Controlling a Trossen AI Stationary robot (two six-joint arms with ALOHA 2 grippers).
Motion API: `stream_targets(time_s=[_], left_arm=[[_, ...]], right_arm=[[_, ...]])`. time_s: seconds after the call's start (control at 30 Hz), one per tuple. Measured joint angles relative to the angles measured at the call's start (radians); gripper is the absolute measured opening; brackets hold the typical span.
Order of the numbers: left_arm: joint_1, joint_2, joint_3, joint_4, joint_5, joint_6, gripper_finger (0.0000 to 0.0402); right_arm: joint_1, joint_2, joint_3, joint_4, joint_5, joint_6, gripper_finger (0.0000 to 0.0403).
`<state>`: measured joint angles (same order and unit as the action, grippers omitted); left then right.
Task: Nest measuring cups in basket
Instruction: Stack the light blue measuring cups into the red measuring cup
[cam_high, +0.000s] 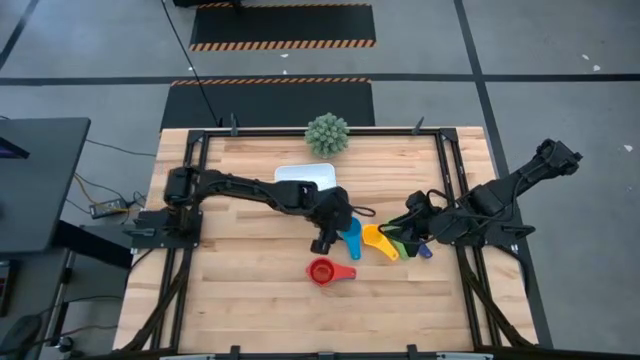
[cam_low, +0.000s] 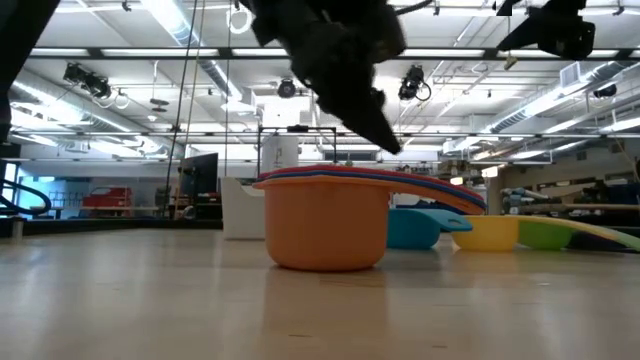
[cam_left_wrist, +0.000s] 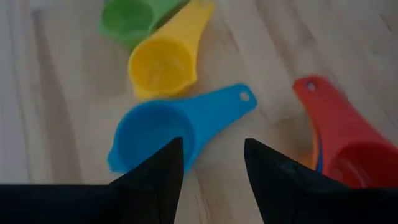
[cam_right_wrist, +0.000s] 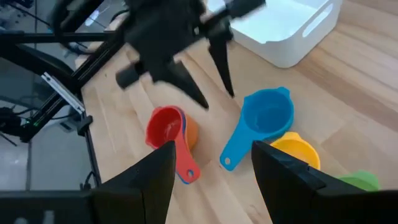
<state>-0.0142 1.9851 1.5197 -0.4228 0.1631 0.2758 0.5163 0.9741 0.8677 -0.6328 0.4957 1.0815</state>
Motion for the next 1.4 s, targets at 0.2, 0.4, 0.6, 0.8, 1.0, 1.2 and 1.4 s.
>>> stream_targets(time_s=[0.2, 0.4, 0.6, 0.8, 1.0, 1.2, 1.4], left_arm=[[-0.008, 0.133, 0.153, -0.139, -0.020, 0.072, 0.0176], [-0.007, 0.204, 0.206, -0.182, -0.094, 0.197, 0.0175], [-0.013, 0.234, 0.206, -0.211, -0.149, 0.306, 0.0173], [-0.008, 0.240, 0.206, -0.212, -0.178, 0.339, 0.0127], [-0.006, 0.250, 0.206, -0.230, -0.174, 0.365, 0.0051], [-0.012, 0.249, 0.220, -0.256, -0.165, 0.299, 0.0015], [-0.005, 0.252, 0.330, -0.419, -0.164, 0.148, 0.0013]], right_arm=[[0.001, -0.022, 0.000, 0.048, 0.000, 0.027, 0.0217], [0.001, -0.034, 0.002, 0.086, 0.000, 0.026, 0.0217], [0.001, -0.032, 0.002, 0.094, 0.001, 0.027, 0.0217], [0.005, -0.033, 0.002, 0.097, 0.015, 0.025, 0.0217], [0.005, -0.033, 0.002, 0.120, 0.025, 0.026, 0.0217], [0.006, -0.033, 0.002, 0.140, 0.027, 0.023, 0.0217], [0.014, -0.066, 0.001, 0.126, -0.006, 0.013, 0.0217]])
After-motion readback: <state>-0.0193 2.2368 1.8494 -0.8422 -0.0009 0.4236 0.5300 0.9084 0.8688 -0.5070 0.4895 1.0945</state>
